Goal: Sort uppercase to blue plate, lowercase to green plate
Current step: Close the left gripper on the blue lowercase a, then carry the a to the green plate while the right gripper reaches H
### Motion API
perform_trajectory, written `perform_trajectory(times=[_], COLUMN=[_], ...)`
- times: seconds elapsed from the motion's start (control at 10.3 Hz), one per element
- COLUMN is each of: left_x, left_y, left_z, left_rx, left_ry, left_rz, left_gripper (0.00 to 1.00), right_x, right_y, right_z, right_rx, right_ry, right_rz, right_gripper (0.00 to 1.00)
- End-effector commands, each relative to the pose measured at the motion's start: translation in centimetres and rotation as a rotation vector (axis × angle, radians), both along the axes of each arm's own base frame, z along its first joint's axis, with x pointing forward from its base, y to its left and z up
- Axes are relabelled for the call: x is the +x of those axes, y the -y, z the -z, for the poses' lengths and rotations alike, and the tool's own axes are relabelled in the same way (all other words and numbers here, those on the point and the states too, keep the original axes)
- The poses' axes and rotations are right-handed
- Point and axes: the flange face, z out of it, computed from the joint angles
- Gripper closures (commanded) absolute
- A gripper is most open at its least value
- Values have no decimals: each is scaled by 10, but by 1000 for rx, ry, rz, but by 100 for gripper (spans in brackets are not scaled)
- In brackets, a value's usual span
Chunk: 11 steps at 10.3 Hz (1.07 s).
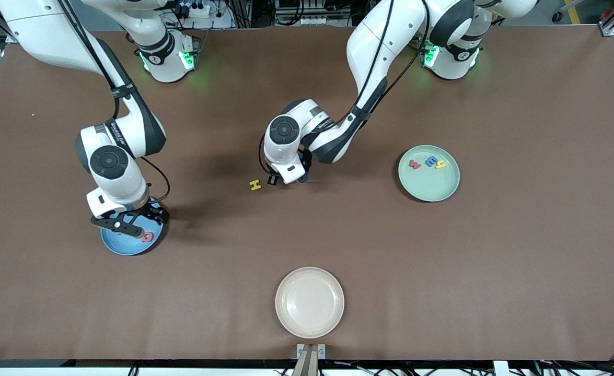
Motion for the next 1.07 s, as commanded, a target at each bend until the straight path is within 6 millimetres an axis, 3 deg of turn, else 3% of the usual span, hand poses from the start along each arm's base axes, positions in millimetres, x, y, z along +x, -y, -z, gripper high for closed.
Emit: perform_trajectory(times=[0.0, 0.2, 0.39, 0.68, 0.98], left_x=[4, 9, 13, 21, 22], left_y=[-4, -12, -24, -52, -96], left_z=[-17, -22, -23, -17, -14], left_rx=[0, 7, 7, 10, -20], left_ry=[-38, -60, -73, -93, -156], left_rz=[24, 87, 143, 265, 408], left_gripper=[86, 99, 100, 100, 100], right_x=[0, -6, -3, 8, 22], right_y=[-22, -50, -53, -44, -11], right_z=[0, 3, 1, 3, -7], right_rx=[39, 85, 96, 99, 99], right_ry=[-9, -28, -24, -20, -4], right_rz=[10, 18, 15, 14, 21], right_gripper=[0, 0, 0, 0, 0])
